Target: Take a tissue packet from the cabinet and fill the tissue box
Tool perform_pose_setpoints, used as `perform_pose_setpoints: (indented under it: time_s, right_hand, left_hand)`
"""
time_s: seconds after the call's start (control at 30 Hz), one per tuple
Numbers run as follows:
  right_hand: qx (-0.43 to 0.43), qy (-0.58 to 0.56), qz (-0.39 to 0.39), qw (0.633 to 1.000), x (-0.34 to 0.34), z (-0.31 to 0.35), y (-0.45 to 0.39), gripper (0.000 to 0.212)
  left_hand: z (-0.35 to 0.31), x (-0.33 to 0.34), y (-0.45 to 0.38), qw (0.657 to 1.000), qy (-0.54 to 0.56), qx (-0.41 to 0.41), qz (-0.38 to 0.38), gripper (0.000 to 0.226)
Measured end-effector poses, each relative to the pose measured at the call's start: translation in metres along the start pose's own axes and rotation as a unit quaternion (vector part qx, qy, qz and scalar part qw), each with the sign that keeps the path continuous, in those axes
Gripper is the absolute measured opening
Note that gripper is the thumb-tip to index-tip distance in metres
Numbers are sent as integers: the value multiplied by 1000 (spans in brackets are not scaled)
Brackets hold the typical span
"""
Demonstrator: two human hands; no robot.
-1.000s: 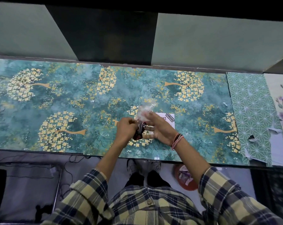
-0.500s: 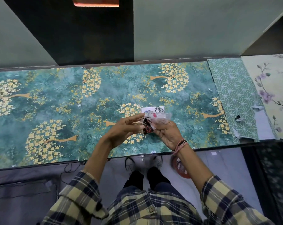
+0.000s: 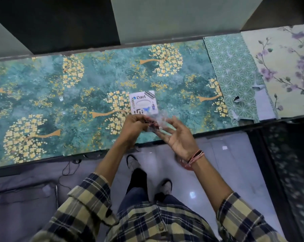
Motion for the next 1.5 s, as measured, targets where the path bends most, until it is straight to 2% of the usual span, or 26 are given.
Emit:
perform_pose_setpoints:
  time_s: [0.1, 0.17, 0.27, 0.37, 0.47, 0.6, 0.67, 0.77, 0.83, 0.9, 0.97, 1.03, 1.1, 1.13, 1.27, 1.33, 1.37, 1.4, 1.43, 1.5]
  right_hand:
    - [24, 64, 8, 998, -26, 3, 19, 47]
    - [26, 91, 15, 995, -49, 4, 30, 44]
    - [10, 179, -17, 984, -91, 7, 43, 42]
    - [-44, 210, -100, 972, -132, 19, 56, 27]
    - [-87, 223, -197, 951, -178, 29, 63, 33]
    - [-112, 255, -264, 923, -221, 16, 61, 32]
    - [-119, 249, -266, 924, -235, 3, 54, 28]
    - [-97, 175, -202, 959, -255, -22, 35, 24]
    - [-58, 110, -163, 979, -273, -38, 24, 23]
    - [-45, 131, -140, 981, -289, -50, 15, 24]
    - [-81, 210, -164, 960, -311, -54, 6, 31]
    - [-133, 237, -244, 931, -345, -51, -4, 33]
    - [-159, 246, -313, 903, -386, -48, -21, 28]
    - [-167, 261, -340, 888, -409, -49, -34, 27]
    - [-182, 324, -467, 803, -489, -50, -74, 23]
    - [-173, 360, -527, 750, -523, -47, -94, 20]
    - [-166, 362, -544, 739, -535, -46, -103, 20]
    - [-158, 349, -543, 747, -557, -49, -121, 24]
    - [-123, 345, -516, 774, -579, -56, -143, 32]
    - [-27, 342, -445, 827, -608, -78, -181, 62]
  left_hand:
    - [13, 37, 15, 999, -10, 21, 29, 35]
    - [22, 64, 27, 998, -3, 21, 59, 32]
    - [39, 101, 41, 995, 11, 22, 99, 21]
    - [69, 130, 50, 990, 74, -39, 114, 24]
    - [103, 154, 59, 960, 183, -143, 155, 32]
    - [147, 176, 63, 948, 137, -154, 242, 44]
    - [171, 182, 56, 963, 96, -135, 214, 40]
    - [208, 182, 43, 981, 53, -131, 135, 22]
    - [238, 184, 36, 982, 42, -154, 104, 27]
    - [269, 193, 30, 979, 34, -181, 91, 32]
    - [300, 202, 24, 975, 28, -212, 66, 32]
    - [329, 215, 18, 968, 38, -242, 61, 28]
    - [355, 236, 7, 960, 52, -250, 118, 23]
    - [366, 243, 2, 955, 54, -254, 145, 29]
    - [409, 245, -19, 955, 67, -229, 174, 33]
    - [431, 243, -30, 957, 101, -227, 149, 28]
    - [442, 243, -34, 955, 118, -241, 125, 28]
    - [452, 243, -38, 953, 128, -254, 108, 29]
    - [461, 246, -42, 950, 137, -261, 99, 30]
    - [473, 252, -47, 948, 146, -264, 103, 29]
Point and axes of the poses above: each hand's wrist, its own y-axis away from the middle knuckle, its own x-axis out of the palm, z = x × y, the point moved 9 cm from there along -y, towards the middle knuckle, and after that the axes turned 9 degrees about x, right-handed, at the moved point
